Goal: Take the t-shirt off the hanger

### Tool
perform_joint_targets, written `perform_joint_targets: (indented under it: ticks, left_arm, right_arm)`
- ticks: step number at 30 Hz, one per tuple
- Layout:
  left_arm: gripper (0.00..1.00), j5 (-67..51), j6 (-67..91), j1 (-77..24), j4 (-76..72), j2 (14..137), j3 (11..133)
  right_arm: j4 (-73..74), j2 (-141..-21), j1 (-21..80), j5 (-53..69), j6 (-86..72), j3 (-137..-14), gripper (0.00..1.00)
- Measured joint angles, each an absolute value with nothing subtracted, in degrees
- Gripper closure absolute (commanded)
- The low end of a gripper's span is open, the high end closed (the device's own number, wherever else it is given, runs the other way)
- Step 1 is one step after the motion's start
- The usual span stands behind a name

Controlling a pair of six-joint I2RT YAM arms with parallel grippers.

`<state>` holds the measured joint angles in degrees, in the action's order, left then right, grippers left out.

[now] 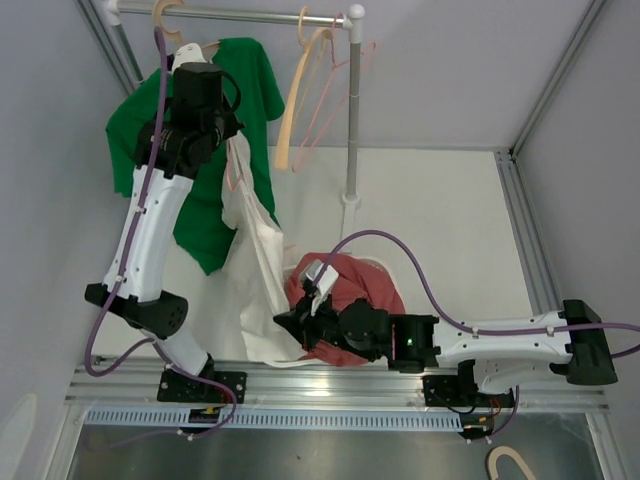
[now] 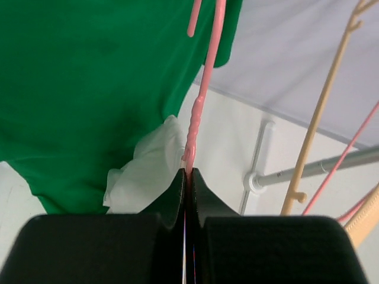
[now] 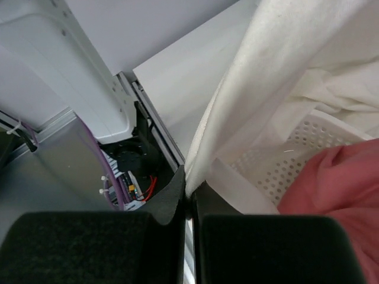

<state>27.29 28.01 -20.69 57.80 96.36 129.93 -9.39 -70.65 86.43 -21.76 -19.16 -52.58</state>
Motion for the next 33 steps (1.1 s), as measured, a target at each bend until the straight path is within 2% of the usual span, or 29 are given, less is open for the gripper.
perform_joint_targets:
  ticks: [5, 10, 16, 24, 33]
  left_arm:
    - [0.99, 21.74, 28.23, -20.71, 57.89, 92.53, 125.25]
    - [0.99, 13.58, 28.1, -20.84, 58.41, 81.67, 115.11]
    - [0.99, 8.34, 26.37, -20.93, 63.61, 67.44, 113.67]
    - [0.99, 10.15, 24.6, -20.93, 70.74, 54.65, 112.79]
    - [0.99, 15.03, 23.9, -19.66, 68.69, 56.21, 100.18]
  right_arm:
    - [-5.78, -73.06, 82.85, -19.55, -18.79, -55.16, 1.0]
    - [-3.11, -79.66, 74.52, -12.99, -16.03, -65.36, 1.0]
    - [-1.3, -90.26, 64.36, -6.57, -12.71, -80.9, 1.0]
    - [2.44, -100.09, 60.12, -0.75, -11.66, -92.27, 1.0]
    - [11.77, -101.41, 60.23, 0.97, -8.14, -113.58, 1.0]
